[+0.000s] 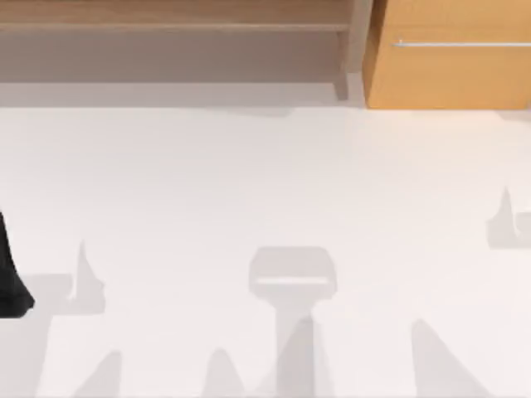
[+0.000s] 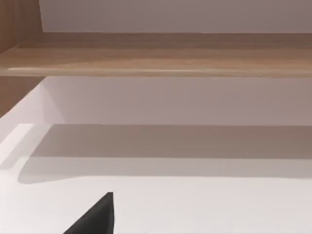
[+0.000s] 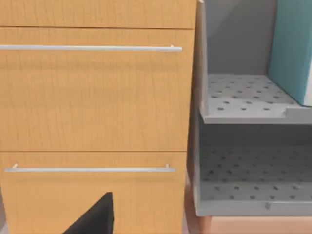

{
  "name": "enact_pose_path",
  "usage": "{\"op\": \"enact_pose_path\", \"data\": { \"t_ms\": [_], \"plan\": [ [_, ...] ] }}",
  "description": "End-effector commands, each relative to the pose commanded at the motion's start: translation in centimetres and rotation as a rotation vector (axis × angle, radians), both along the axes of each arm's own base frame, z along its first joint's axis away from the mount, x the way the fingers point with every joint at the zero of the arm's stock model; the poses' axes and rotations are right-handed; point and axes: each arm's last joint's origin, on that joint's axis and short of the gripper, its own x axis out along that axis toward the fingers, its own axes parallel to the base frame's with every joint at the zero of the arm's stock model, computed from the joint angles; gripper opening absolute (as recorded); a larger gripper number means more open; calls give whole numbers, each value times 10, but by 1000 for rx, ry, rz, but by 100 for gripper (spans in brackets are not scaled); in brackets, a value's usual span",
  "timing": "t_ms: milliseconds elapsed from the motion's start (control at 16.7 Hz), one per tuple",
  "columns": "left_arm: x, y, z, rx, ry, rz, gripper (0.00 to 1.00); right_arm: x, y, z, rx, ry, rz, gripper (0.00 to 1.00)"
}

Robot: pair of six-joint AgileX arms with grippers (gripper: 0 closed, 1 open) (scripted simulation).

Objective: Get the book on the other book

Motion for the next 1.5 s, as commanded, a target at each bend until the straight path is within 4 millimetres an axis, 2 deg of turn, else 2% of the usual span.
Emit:
{"op": "enact_pose_path", "data": {
  "t_ms": [240,420,540,660,900,1020,1200,1500],
  "plan": [
    [0,0,0,0,0,0,100,59,-22,48,-6,-16,-5,100],
    [0,0,0,0,0,0,100,114,-49,68,-13,-25,-2,100],
    [0,0,0,0,0,0,100,152,-70,70,-16,-26,1,100],
    [0,0,0,0,0,0,100,187,-93,63,-18,-23,6,100],
    [0,0,0,0,0,0,100,245,-136,34,-15,-12,18,100],
    [0,0,0,0,0,0,100,264,-153,18,-11,-8,25,100],
    [0,0,0,0,0,0,100,280,-168,2,-7,-7,34,100],
    [0,0,0,0,0,0,100,285,-172,-3,-6,-9,36,100]
  ]
}}
